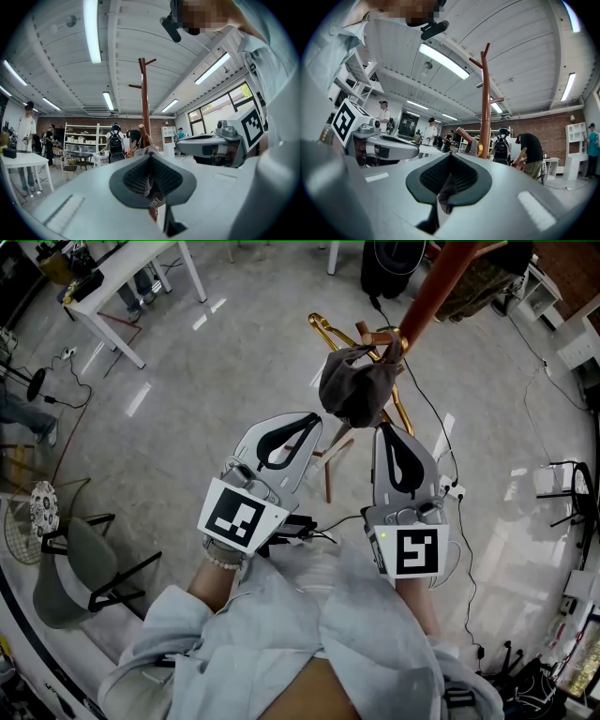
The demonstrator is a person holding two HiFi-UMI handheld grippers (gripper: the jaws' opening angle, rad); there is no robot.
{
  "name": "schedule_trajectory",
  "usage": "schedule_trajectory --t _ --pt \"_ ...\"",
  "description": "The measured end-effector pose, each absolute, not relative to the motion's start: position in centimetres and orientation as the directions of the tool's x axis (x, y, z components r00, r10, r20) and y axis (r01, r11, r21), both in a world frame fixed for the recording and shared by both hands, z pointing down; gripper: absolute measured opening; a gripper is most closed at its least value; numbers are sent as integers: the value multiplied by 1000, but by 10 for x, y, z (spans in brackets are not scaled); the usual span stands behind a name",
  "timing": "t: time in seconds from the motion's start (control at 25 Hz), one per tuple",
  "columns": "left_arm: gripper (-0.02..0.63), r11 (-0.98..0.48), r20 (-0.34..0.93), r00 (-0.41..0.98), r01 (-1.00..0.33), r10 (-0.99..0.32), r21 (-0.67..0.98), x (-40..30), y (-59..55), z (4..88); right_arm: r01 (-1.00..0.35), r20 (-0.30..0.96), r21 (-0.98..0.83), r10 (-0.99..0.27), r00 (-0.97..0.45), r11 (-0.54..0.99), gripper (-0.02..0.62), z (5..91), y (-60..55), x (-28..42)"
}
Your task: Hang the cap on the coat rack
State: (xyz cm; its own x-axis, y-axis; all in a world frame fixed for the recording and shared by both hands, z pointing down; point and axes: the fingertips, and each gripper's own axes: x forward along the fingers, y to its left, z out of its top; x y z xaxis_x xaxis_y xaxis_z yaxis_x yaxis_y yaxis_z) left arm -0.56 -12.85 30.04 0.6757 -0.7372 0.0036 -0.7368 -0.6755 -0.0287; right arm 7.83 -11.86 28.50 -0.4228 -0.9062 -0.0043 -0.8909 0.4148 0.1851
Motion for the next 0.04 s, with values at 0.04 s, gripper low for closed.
schedule_trajectory --t 0.04 --pt "11 -675 3 676 -737 -737 -29 -5 -129 301 -891 -4 186 -906 -423 415 6 285 -119 79"
